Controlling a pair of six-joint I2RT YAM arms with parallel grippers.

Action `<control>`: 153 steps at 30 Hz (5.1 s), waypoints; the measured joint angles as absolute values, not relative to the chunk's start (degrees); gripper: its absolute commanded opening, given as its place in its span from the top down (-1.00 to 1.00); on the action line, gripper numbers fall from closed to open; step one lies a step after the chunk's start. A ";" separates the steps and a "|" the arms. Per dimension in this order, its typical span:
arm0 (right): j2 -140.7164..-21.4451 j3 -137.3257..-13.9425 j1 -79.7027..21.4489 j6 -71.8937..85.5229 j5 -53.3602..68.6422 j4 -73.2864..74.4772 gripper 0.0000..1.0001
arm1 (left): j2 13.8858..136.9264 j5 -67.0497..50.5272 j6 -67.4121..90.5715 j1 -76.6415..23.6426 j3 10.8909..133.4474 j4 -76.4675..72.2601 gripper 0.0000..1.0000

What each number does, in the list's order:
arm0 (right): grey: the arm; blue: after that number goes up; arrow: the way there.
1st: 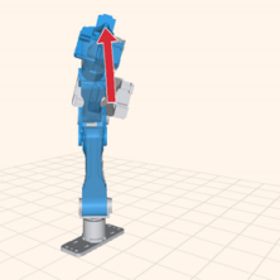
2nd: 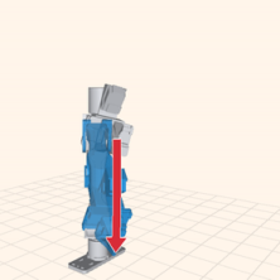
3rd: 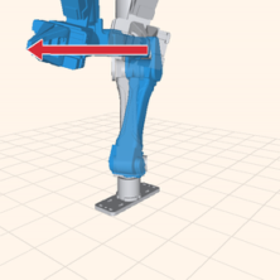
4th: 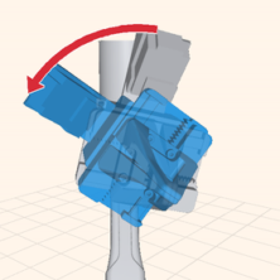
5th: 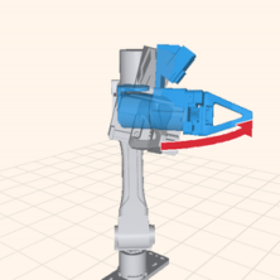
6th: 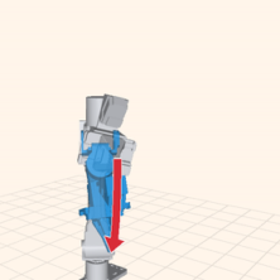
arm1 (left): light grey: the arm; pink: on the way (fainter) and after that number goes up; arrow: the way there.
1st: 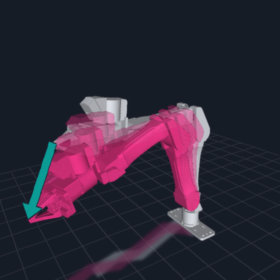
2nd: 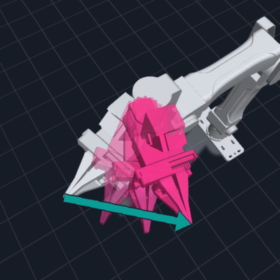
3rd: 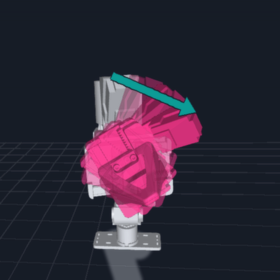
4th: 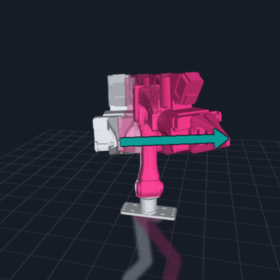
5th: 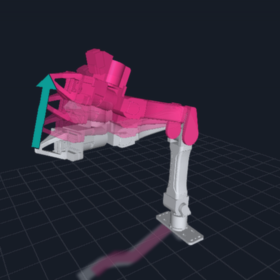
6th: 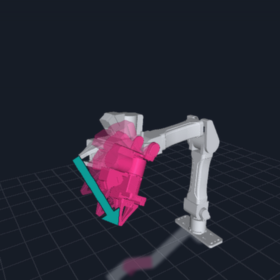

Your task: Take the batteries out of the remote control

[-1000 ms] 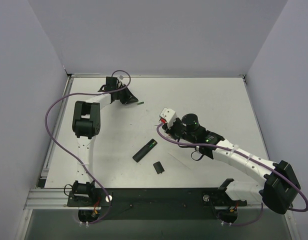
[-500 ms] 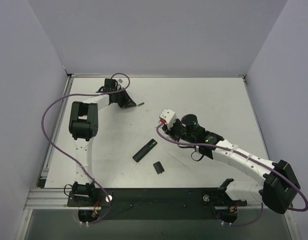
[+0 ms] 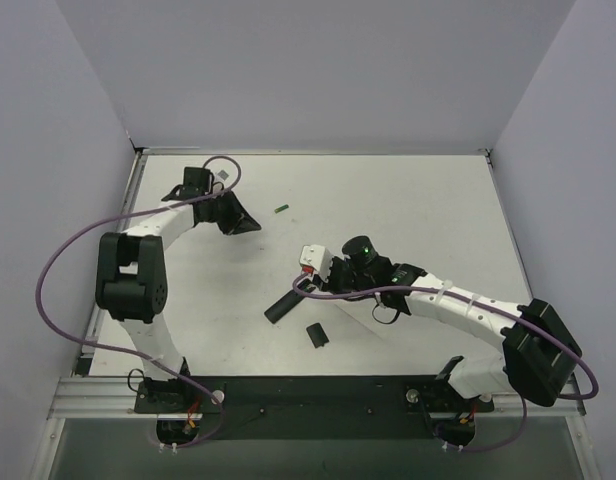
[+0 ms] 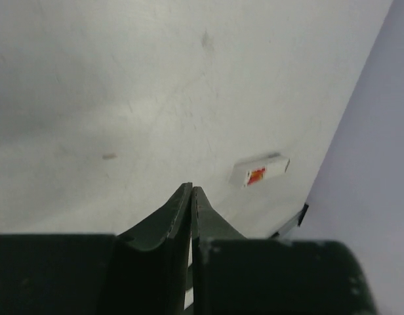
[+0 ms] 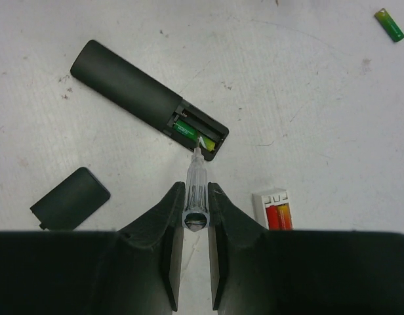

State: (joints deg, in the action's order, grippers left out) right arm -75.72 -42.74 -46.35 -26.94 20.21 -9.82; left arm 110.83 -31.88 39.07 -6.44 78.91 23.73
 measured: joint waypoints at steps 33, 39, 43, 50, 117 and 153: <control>-75.59 -50.04 -47.51 -35.00 21.54 3.68 1.00 | 93.17 -44.77 42.65 -18.00 38.94 7.84 0.73; -76.86 -50.74 -47.72 -35.70 21.96 4.03 1.00 | 95.20 -43.53 42.68 -18.83 38.37 7.92 0.73; -77.76 -50.81 -47.72 -36.25 21.96 4.25 1.00 | 95.50 -43.81 42.65 -19.05 38.39 7.97 0.73; -78.46 -51.05 -47.72 -36.82 21.98 4.45 1.00 | 95.50 -43.72 42.61 -19.07 38.50 8.34 0.73; -84.20 -52.77 -44.40 -42.89 30.65 0.38 1.00 | 96.62 -44.01 42.63 -19.14 39.51 9.65 0.74; -75.92 -36.77 -57.17 -41.91 12.43 -17.12 1.00 | 97.65 -45.04 42.89 -19.20 39.81 9.87 0.74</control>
State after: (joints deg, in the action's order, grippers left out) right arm -75.92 -36.77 -57.17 -41.91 12.43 -17.12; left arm 97.65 -45.04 42.89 -19.20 39.81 9.87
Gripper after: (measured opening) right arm 0.132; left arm 0.133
